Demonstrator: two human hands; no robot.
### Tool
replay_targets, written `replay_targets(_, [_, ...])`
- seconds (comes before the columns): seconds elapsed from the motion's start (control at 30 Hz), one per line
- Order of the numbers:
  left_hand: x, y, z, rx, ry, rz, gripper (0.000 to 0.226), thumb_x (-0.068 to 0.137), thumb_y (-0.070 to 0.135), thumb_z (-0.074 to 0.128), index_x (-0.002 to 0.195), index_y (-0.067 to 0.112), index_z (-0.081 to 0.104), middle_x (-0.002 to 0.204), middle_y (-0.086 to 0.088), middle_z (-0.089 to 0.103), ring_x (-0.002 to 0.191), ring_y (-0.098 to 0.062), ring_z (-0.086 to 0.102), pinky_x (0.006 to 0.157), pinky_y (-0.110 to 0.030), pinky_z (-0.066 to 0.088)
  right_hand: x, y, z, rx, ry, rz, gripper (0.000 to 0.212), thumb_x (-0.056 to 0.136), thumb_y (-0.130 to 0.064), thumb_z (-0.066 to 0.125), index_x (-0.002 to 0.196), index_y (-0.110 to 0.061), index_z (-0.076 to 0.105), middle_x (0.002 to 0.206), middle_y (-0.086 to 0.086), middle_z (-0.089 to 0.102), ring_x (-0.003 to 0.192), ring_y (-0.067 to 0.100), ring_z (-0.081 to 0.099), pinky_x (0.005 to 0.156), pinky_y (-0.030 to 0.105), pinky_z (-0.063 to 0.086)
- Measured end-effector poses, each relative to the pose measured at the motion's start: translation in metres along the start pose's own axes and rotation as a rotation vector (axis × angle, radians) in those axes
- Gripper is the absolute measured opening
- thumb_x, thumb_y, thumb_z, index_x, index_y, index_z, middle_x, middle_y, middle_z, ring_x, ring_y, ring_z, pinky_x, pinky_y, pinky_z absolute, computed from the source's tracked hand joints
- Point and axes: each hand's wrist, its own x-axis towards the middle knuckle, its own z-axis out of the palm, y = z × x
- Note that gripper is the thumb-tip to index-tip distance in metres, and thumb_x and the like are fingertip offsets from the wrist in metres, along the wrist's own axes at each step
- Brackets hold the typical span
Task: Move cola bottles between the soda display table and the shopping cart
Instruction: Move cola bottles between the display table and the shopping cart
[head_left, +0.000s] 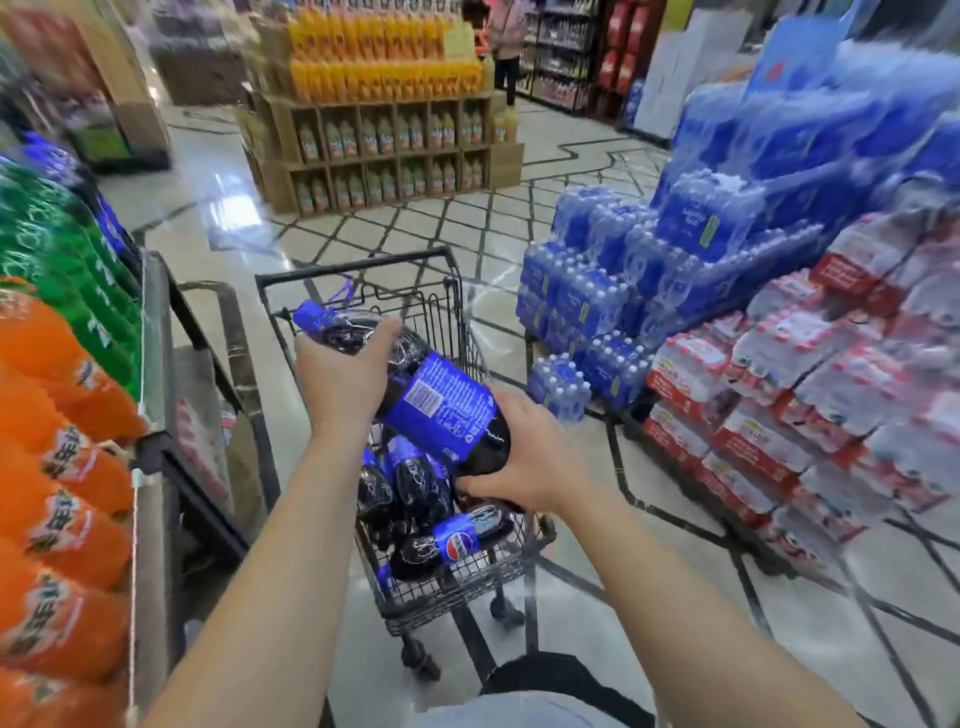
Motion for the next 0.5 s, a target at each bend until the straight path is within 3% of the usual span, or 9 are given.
replay_targets(0.13, [-0.028,0.024,-0.013,-0.054,0.075,0.017,0.094,0.053,0.072,0.085,0.123,0.012,0.063,0.116,-0.003,0.072,0.106,-0.023,0.07,0.102,-0.045,0.056,-0.017,-0.001,-0.029,-0.009,0.003,-0.106,0.118,0.064,-0.064,0.082,0.16,-0.029,0.023,0.155,-0.008,0.043,0.137,0.015,0.046,0.109,0.04,0.045])
replay_targets(0.2, [-0.047,0.035,-0.02,-0.066,0.125,0.043,0.088,0.053,0.072,0.085,0.118,0.017,0.065,0.114,-0.002,0.073,0.106,-0.022,0.071,0.102,-0.044,0.056,-0.023,0.002,-0.04,-0.023,-0.007,-0.164,0.119,0.065,-0.065,0.082,0.16,-0.028,0.022,0.156,-0.008,0.042,0.138,0.015,0.045,0.109,0.037,0.043])
replay_targets(0.33, [-0.093,0.051,-0.038,-0.058,0.241,0.013,0.094,0.069,0.062,0.089,0.137,0.009,0.055,0.133,-0.006,0.066,0.122,-0.024,0.063,0.107,-0.034,0.046,-0.04,0.005,-0.062,-0.038,-0.061,-0.289,0.121,0.067,-0.063,0.083,0.163,-0.026,0.019,0.158,-0.007,0.039,0.142,0.015,0.04,0.112,0.035,0.036])
replay_targets(0.5, [-0.154,0.058,-0.068,-0.055,0.411,-0.011,0.087,0.063,0.065,0.09,0.125,0.01,0.062,0.118,-0.004,0.072,0.109,-0.023,0.069,0.102,-0.041,0.054,-0.066,0.002,-0.074,-0.049,-0.169,-0.444,0.124,0.065,-0.069,0.079,0.163,-0.029,0.014,0.155,-0.005,0.04,0.139,0.017,0.043,0.112,0.043,0.042])
